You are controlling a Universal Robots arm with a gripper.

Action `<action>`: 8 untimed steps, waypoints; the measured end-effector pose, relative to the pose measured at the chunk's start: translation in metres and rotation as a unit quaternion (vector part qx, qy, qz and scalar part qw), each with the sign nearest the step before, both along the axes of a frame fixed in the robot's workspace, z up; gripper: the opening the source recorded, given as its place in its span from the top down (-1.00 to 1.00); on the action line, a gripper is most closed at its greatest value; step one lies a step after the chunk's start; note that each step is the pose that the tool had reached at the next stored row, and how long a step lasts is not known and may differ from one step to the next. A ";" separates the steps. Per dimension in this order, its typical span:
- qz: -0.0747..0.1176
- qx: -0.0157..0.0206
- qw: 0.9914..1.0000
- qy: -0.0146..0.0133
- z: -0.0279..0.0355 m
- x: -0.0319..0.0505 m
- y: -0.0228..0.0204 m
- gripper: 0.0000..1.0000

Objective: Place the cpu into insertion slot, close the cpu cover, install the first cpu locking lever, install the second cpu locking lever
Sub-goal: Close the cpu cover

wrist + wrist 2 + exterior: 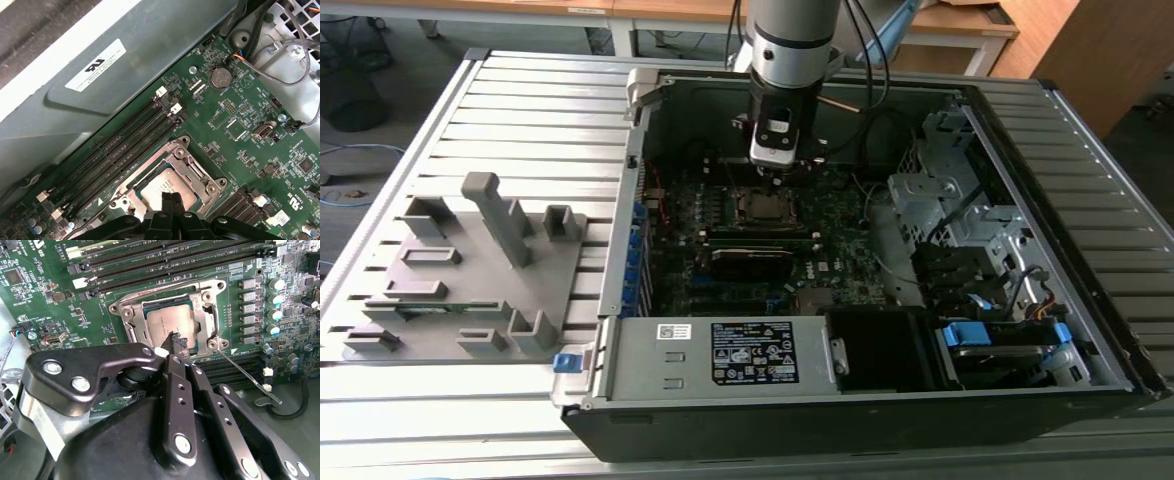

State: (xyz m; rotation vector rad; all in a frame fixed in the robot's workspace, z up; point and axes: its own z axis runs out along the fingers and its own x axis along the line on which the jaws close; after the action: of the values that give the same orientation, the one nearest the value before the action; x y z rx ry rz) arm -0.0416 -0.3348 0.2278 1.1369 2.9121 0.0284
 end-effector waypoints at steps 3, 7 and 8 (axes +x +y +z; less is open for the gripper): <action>0.000 0.000 1.000 0.000 0.0000 0.0000 0.0000 0.80; 0.011 0.000 1.000 0.000 0.0000 0.0000 0.0000 0.80; 0.013 0.000 1.000 0.000 0.0000 0.0000 0.0000 0.80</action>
State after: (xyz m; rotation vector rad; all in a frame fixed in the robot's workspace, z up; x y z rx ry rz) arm -0.0416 -0.3347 0.2278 1.0982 2.9272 0.0286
